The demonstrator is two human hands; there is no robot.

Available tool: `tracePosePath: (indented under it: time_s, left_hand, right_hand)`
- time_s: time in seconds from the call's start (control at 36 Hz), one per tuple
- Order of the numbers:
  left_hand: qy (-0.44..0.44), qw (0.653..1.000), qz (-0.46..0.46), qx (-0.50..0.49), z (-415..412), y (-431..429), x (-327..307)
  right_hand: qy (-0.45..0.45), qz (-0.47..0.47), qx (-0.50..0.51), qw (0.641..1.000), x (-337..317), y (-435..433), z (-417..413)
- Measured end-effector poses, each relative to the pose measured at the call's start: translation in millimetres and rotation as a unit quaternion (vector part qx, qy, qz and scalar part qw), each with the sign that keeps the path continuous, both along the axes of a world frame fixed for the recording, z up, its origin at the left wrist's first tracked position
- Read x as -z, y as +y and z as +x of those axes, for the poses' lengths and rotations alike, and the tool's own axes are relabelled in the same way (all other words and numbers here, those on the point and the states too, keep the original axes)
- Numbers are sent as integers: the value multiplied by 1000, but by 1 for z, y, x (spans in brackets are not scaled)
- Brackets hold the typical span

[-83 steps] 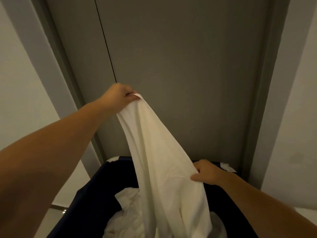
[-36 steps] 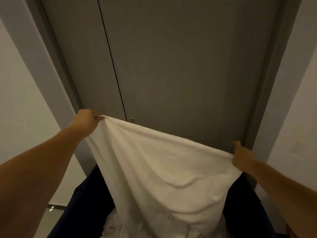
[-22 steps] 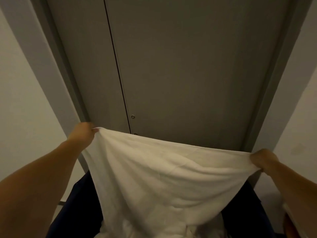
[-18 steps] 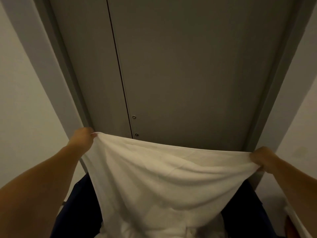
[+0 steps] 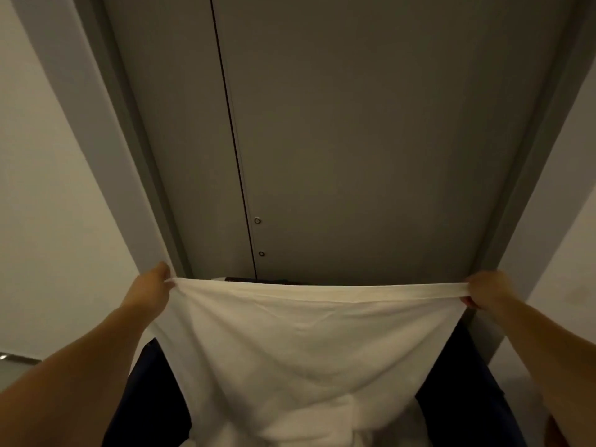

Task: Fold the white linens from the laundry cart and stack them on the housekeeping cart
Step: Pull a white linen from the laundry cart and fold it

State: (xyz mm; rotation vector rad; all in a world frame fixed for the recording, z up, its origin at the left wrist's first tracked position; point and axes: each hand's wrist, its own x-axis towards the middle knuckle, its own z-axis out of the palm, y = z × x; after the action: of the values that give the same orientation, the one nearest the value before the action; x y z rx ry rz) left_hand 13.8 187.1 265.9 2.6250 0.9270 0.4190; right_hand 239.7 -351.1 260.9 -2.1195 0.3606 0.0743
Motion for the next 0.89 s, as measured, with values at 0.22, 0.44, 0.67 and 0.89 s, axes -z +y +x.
tracePosePath:
  time_s: [0.22,0.44,0.67,0.89]
  left_hand:
    - [42,998,13,50,2,-5,2]
    - [81,949,155,262,33,-78,-48]
    - [42,914,140,379,64,-153,-104]
    - [-21,882,113,458,62,-199,-97]
  right_hand:
    - [-72,-214,-50,973,-7,9,-7]
    - [-113,-224,-184,950,-58,73,-28]
    - [-232,-141,-326,906,-108,134,-47]
    - [-294,-2,-305,906,-103,156,-80]
